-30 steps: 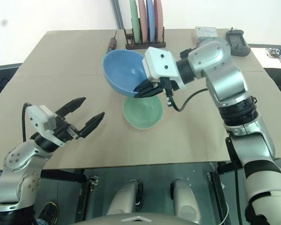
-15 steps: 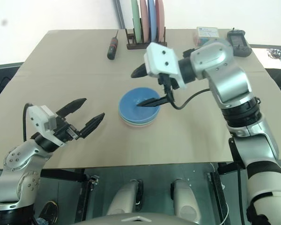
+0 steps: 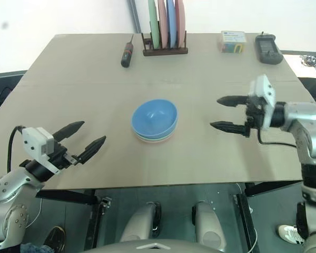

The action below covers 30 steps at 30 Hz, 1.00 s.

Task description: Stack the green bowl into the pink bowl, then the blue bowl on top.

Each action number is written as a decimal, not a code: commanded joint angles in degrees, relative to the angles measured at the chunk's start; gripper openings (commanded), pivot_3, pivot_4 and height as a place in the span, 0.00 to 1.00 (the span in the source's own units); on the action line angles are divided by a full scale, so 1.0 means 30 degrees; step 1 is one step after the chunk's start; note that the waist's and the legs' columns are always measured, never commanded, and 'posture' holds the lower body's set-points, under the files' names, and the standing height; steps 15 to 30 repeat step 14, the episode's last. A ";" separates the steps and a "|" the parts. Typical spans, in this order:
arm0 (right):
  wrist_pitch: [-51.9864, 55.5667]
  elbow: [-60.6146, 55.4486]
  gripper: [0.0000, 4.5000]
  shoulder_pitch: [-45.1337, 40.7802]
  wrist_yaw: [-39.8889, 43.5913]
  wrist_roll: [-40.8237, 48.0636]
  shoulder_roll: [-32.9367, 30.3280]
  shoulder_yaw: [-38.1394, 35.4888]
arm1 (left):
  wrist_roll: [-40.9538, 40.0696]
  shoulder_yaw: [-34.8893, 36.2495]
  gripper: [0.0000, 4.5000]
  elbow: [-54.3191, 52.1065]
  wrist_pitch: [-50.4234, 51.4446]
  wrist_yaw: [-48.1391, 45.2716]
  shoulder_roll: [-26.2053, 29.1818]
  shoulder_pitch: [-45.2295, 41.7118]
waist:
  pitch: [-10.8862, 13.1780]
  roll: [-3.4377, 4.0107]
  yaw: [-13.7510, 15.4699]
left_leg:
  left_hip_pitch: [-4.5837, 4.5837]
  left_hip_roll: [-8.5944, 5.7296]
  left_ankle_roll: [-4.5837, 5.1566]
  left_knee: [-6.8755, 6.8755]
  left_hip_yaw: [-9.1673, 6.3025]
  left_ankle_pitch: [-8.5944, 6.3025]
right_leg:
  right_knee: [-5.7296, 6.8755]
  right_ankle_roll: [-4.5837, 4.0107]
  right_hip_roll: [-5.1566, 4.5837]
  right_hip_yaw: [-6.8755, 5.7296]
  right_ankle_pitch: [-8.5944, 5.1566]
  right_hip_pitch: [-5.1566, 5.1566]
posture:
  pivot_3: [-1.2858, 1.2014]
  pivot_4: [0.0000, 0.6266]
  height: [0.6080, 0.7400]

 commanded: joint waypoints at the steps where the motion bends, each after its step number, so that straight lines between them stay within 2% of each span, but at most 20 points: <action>1: -0.2334 0.0812 0.96 0.1463 0.0479 0.0006 -0.0442 -0.1352 | -0.0261 0.0999 1.00 -0.0360 -0.0087 -0.0286 0.0481 0.0174 | -0.0001 -0.0001 -0.0013 | -0.0004 0.0000 0.0000 0.0003 0.0009 0.0000 | -0.0001 0.0008 0.0000 0.0010 -0.0004 -0.0006 | 0.52 0.24 1.00; 9: -0.5035 0.2337 0.96 0.3109 0.0711 0.0170 -0.0499 -0.1848 | -0.0190 0.1569 1.00 0.0221 -0.0279 -0.1022 0.0998 0.0566 | -0.0001 -0.0001 -0.0078 | 0.0008 0.0009 0.0000 0.0007 0.0036 0.0000 | 0.0004 0.0058 0.0006 0.0035 -0.0034 -0.0006 | 0.52 0.24 1.00; 30: -0.5283 0.2378 0.96 0.3174 0.0529 0.0301 -0.0497 -0.1714 | 0.0068 0.1619 1.00 0.0153 -0.0620 -0.1070 0.0934 0.0794 | -0.0002 -0.0002 -0.0034 | 0.0001 0.0009 -0.0001 0.0014 0.0031 -0.0001 | 0.0001 0.0061 0.0006 0.0032 -0.0036 -0.0004 | 0.52 0.24 1.00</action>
